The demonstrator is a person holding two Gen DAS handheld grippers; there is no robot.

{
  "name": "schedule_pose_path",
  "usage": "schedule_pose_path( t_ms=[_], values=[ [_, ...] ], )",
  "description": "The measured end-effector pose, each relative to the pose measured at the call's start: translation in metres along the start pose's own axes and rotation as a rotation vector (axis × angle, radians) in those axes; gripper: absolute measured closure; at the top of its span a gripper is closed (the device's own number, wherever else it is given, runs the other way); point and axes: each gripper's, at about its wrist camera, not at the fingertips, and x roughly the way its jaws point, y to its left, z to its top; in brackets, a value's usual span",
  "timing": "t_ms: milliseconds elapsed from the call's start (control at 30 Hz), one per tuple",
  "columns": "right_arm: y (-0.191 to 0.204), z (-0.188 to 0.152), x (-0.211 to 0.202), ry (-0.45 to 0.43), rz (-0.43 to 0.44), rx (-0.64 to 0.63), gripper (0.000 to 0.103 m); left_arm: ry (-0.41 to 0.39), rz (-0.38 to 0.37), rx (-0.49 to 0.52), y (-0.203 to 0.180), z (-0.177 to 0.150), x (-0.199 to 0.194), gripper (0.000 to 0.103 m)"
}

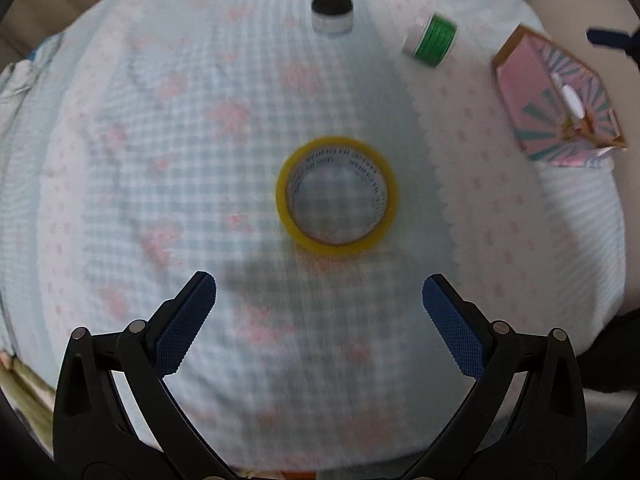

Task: Organize rigid objects
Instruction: 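Withdraw both tools from the box toward the remaining items, then grasp the yellow tape roll with the left tool while the right tool grasps the white-green jar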

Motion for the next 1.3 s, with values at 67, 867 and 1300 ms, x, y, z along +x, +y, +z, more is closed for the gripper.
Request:
schedule_pose_path(
  t_ms=[67, 867, 1300],
  values=[
    [0.005, 0.007, 0.023, 0.026, -0.012, 0.006, 0.0, 0.007, 0.007, 0.012, -0.001, 0.003, 0.024, 0.0],
    [-0.01, 0.081, 0.219, 0.181, -0.161, 0.252, 0.018, -0.027, 0.078, 0.178, -0.047, 0.05, 0.114, 0.002],
    [-0.018, 0.088, 0.227, 0.186, -0.117, 0.3, 0.048, -0.004, 0.057, 0.17, -0.027, 0.071, 0.117, 0.006]
  ],
)
